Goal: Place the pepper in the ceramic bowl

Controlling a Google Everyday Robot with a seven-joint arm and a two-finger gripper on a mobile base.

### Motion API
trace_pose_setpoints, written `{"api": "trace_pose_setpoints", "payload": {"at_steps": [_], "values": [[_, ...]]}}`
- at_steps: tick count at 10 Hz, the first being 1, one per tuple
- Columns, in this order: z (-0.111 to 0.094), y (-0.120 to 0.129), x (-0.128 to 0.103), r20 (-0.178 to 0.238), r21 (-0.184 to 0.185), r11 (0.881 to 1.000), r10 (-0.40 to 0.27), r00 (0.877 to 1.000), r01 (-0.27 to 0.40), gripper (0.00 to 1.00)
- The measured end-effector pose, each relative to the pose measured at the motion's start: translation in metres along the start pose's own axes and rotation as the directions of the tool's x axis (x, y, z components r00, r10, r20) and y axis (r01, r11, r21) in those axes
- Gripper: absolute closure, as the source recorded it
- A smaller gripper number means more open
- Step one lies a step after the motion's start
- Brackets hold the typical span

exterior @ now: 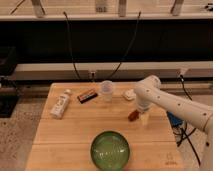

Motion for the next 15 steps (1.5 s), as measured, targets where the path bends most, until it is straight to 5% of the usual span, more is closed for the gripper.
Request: {"api": "trace_pose_setpoints", "payload": {"at_steps": [9,15], "values": [[0.017,-0.001,-0.005,0.008,-0.018,1.0,-0.026,1.0,0.026,0.21],[0.022,-0.002,-0.006,0.01,-0.021,0.999,-0.035,0.999,0.036,0.75]]}}
